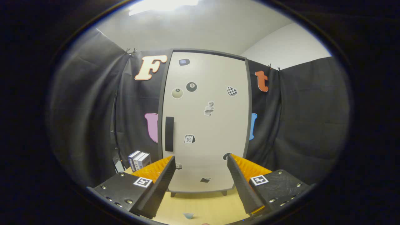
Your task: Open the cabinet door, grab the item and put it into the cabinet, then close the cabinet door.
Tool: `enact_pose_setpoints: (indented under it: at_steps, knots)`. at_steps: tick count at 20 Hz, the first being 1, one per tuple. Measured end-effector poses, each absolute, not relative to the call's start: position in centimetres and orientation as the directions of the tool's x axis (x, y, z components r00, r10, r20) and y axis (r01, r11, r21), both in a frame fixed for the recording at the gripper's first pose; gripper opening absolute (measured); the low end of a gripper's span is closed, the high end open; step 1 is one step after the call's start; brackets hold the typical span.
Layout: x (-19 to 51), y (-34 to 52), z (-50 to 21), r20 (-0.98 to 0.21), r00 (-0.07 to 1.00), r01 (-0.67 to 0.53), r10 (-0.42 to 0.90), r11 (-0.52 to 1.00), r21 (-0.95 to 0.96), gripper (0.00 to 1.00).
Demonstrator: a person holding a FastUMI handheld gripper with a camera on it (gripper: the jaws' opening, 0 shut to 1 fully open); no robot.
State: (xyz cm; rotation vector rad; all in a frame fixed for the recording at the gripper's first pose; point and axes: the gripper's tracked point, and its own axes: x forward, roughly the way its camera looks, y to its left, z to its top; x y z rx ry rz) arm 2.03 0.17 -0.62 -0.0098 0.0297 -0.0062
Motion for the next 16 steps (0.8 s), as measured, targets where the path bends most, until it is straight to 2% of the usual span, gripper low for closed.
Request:
enact_pose_setpoints:
  at_steps: [6, 16]
  knots:
    - [4.4, 1.9, -1.2, -0.046, 0.999, -0.027, 0.027, 1.000, 0.001, 0.98]
    - [13.0, 9.1, -2.6, -0.057, 0.988, -0.139, 0.140, 0.990, 0.026, 0.98]
